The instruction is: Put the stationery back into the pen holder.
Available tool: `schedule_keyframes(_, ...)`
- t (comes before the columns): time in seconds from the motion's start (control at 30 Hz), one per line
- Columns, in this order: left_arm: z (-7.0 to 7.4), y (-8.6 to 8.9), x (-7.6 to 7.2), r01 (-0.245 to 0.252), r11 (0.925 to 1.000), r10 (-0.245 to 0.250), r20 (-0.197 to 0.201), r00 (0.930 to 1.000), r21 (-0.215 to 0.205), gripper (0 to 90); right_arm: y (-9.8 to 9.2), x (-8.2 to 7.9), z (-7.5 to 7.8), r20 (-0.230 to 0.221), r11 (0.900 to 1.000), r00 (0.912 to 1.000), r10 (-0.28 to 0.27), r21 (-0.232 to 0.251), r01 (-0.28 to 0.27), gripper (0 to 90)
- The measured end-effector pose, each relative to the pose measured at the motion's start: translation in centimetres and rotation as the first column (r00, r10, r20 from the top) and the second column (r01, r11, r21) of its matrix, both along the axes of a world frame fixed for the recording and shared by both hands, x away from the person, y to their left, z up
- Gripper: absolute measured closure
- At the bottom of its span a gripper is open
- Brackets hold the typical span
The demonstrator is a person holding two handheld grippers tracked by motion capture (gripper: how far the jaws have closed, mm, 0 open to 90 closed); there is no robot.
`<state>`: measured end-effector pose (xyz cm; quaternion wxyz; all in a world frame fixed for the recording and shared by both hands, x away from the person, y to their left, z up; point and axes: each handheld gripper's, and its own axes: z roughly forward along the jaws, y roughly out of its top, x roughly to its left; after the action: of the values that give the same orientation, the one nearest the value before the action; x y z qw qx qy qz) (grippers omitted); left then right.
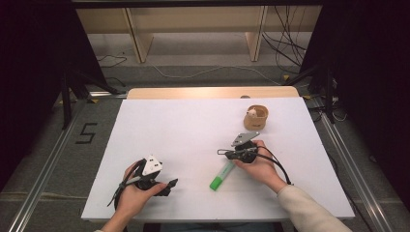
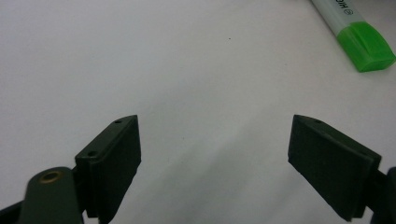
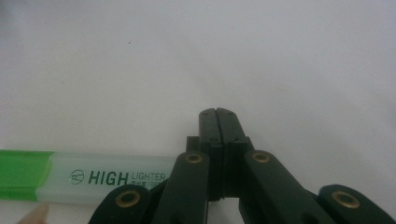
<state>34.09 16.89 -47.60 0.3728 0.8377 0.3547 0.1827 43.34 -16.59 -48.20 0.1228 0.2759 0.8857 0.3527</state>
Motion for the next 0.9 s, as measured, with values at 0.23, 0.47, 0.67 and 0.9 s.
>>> schedule_keyframes(0.23, -0.01, 0.02, -0.02, -0.002, 1.0, 0.002, 0.001, 1.0, 0.0, 17.3, 0.16, -0.06, -0.09, -0.003, 1.0, 0.9999, 0.01, -0.015, -0.01, 90.0)
schedule_keyframes(0.47, -0.07, 0.08, 0.01, -0.004, 1.0, 0.004, 0.004, 1.0, 0.006, 17.3, 0.02, -0.09, 0.03, -0.015, 1.0, 0.9999, 0.005, -0.024, -0.006, 90.0)
schedule_keyframes(0.67, -0.11, 0.11, 0.02, -0.005, 1.0, 0.005, 0.004, 1.0, 0.007, 17.4, -0.13, -0.25, 0.21, -0.036, 0.999, 0.9993, -0.013, -0.039, 0.011, 90.0)
schedule_keyframes(0.9, -0.1, 0.14, -0.02, -0.006, 0.9999, 0.006, 0.004, 1.0, 0.009, 17.4, -0.46, -0.48, 0.41, -0.062, 0.998, 0.9976, -0.03, -0.053, 0.026, 90.0)
